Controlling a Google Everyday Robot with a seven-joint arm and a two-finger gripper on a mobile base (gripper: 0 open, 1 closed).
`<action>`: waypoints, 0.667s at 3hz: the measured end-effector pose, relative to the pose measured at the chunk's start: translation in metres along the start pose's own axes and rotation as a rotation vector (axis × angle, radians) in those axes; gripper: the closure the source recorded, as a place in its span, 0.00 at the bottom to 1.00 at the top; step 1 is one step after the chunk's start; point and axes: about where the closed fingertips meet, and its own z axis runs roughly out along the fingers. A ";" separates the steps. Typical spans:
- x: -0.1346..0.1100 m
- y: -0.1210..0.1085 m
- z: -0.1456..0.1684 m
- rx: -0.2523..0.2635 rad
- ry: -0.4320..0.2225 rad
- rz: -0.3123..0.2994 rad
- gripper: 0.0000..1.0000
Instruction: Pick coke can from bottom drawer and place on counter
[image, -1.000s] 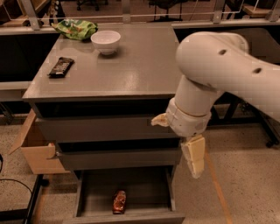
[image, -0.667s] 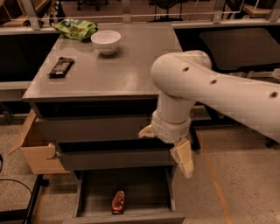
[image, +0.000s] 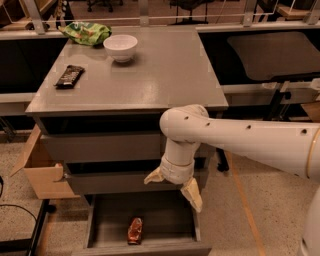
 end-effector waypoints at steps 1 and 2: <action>0.000 0.000 -0.002 0.000 0.003 0.002 0.00; -0.004 -0.009 0.027 -0.008 -0.002 -0.086 0.00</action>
Offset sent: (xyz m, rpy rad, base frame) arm -0.0147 0.0374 -0.0715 0.0590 -0.0148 0.2456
